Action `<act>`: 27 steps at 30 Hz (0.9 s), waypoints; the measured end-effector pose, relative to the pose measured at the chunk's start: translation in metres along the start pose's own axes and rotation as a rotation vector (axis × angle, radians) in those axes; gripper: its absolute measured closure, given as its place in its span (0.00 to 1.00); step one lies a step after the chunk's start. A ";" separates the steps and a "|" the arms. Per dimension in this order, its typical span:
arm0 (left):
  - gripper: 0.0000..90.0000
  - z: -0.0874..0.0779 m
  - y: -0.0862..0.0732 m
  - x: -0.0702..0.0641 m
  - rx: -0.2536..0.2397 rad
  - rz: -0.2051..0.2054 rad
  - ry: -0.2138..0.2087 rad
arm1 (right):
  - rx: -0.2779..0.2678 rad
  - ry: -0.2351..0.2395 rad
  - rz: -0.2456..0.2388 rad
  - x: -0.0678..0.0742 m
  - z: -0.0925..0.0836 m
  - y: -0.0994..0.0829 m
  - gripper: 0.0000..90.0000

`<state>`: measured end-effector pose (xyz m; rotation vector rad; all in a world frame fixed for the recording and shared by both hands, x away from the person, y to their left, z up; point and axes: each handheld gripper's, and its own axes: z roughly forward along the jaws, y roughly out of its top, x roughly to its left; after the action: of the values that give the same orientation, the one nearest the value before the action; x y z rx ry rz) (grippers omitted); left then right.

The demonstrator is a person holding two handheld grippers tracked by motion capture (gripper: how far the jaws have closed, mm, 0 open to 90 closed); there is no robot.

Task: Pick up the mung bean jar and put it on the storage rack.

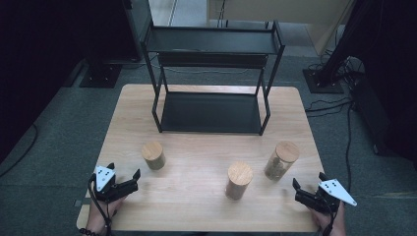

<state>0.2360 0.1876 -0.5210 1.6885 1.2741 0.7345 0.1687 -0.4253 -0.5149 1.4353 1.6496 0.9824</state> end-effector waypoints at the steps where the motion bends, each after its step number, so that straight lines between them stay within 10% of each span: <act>1: 0.04 0.001 0.000 -0.002 -0.002 0.004 -0.006 | 0.000 0.000 -0.002 0.000 0.000 0.000 0.03; 27: 0.04 0.020 0.007 -0.029 0.010 0.045 -0.039 | 0.019 0.004 -0.006 0.001 0.002 0.001 0.03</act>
<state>0.2476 0.1537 -0.5228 1.7367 1.2186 0.7196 0.1703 -0.4243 -0.5151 1.4413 1.6692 0.9695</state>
